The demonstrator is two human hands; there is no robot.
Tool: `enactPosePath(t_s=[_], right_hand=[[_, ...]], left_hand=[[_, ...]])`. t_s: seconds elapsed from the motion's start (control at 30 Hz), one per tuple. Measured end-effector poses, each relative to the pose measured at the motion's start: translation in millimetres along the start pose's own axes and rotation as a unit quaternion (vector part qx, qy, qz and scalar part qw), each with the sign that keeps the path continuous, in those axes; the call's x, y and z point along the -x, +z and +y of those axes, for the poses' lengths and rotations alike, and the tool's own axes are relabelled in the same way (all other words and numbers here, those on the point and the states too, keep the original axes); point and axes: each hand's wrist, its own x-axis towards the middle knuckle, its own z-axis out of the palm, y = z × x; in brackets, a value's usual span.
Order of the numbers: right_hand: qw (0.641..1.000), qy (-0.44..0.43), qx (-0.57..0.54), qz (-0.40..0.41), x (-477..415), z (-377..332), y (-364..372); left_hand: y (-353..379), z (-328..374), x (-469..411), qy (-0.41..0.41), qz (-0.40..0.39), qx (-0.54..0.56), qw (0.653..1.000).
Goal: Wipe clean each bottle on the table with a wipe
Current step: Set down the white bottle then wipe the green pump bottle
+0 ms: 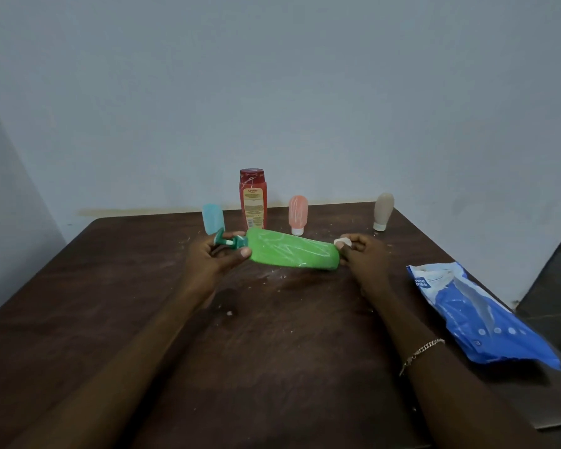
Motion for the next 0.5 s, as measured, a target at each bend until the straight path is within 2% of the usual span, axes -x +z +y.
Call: enactPosePath(t_s=[0.07,0.2,0.4,0.5], right_hand=[[1.000,0.000,0.005,0.001,0,0,1],[0.986,-0.054,0.154,0.043,11,-10,-4],[0.972,-0.101,0.212,0.018,23,-23,-1],[0.950,-0.140,0.279,0.005,27,-28,-3]], left_hand=[[-7,-8,1,-0.019,0.012,-0.003,1.000],[-16,-19,2,-0.030,0.029,-0.047,0.998],[-21,-24,1,-0.041,0.028,-0.041,0.998],[-22,-26,-1,-0.057,0.026,-0.030,0.998]])
